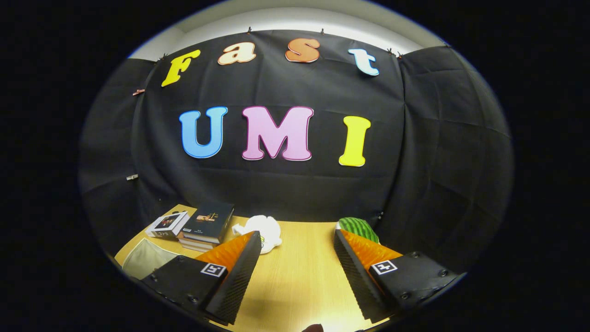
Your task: Open the storage box then place both shoes into the box .Put the left shoe in first, then the right shoe, with the right side of both shoes facing outward in a uniform manner.
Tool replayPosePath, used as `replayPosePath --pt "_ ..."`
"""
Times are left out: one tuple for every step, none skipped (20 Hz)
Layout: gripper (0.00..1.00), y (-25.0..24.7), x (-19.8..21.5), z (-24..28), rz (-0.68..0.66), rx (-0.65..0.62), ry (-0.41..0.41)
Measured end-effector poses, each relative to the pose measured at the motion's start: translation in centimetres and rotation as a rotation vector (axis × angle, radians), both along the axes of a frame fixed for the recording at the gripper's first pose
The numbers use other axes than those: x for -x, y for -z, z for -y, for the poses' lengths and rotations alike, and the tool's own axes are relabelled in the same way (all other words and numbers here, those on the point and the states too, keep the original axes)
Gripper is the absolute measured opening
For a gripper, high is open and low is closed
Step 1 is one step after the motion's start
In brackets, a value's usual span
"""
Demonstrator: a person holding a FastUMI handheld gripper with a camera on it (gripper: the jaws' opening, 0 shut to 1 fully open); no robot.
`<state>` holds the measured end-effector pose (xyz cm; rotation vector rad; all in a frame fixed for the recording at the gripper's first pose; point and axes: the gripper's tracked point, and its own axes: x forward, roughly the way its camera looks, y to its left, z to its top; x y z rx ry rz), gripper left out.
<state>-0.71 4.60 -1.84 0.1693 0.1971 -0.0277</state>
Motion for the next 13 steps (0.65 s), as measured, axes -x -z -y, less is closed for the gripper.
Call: replayPosePath --pt "0.98 -0.3 -0.1 0.6 0.014 0.008 0.008" --pt "0.98 -0.5 -0.1 1.3 0.032 0.024 0.015" --pt "0.98 -0.7 -0.2 2.0 0.051 0.047 0.023" --pt "0.98 -0.8 -0.2 2.4 0.061 0.063 0.026" --pt "0.98 -1.0 -0.1 2.6 0.069 0.07 0.025" --pt "0.98 -1.0 -0.1 2.9 0.071 0.073 0.027" --pt "0.98 -1.0 -0.1 3.1 0.073 0.072 0.028" --pt "0.98 -1.0 -0.2 3.3 0.073 0.07 0.032" --pt "0.98 -0.9 -0.2 3.6 0.076 0.067 0.035" --pt "0.98 -0.9 -0.2 3.7 0.08 0.064 0.037" --pt "0.98 -1.0 -0.2 3.8 0.082 0.062 0.039" --pt "0.98 -1.0 -0.1 4.0 0.085 0.061 0.042" --pt "0.98 -1.0 0.0 4.2 0.086 0.059 0.044"
